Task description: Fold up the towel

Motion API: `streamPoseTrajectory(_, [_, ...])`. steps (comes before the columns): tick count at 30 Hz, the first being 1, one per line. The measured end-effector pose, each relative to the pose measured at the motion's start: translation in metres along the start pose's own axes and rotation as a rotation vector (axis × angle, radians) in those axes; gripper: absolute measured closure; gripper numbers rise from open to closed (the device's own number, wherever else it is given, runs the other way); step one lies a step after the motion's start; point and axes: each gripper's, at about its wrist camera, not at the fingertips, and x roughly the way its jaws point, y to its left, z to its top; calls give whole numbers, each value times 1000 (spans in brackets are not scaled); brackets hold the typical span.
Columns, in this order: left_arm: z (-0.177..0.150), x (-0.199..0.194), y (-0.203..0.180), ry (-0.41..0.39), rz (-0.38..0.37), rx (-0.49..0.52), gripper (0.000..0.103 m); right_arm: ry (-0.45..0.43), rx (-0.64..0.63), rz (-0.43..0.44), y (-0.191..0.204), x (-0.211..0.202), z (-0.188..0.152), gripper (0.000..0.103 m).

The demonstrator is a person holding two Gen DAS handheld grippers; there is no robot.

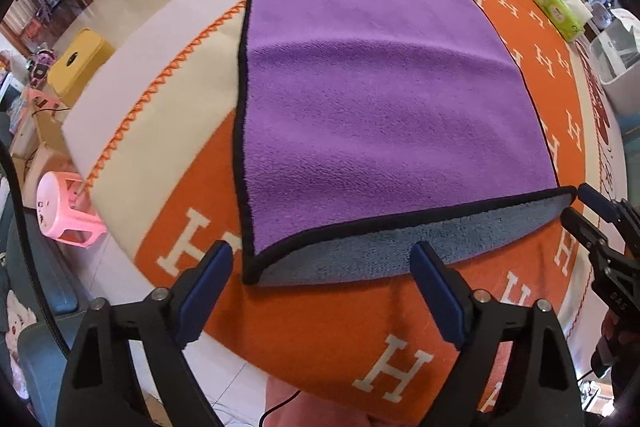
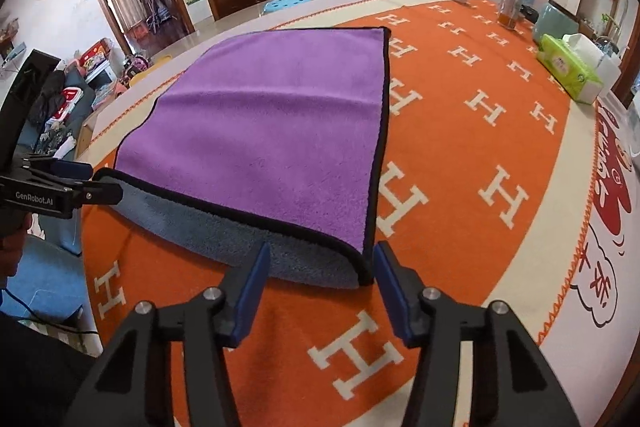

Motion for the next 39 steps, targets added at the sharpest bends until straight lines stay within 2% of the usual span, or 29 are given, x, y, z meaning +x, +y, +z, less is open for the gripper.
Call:
streamPoseTrajectory(2, [0, 3, -3, 7, -7, 19, 20, 16, 0, -8, 0, 4, -2, 50])
streamPoseTrajectory(11, [-2, 4, -2, 12, 7, 22, 38, 38, -10, -28, -1, 9, -6, 66])
streamPoseTrajectory(14, [-5, 1, 3, 9, -1, 15, 49, 44, -29, -40, -1, 9, -6, 71])
streamPoseTrajectory(22, [-4, 1, 9, 11, 10, 10, 79, 70, -28, -61, -4, 11, -5, 94])
streamPoseTrajectory(27, [-7, -2, 17, -8, 29, 25, 93, 72, -20, -56, -7, 9, -5, 97])
streamPoseTrajectory(39, [-13, -5, 28, -35, -7, 11, 99, 80, -2, -66, -8, 6, 0, 100])
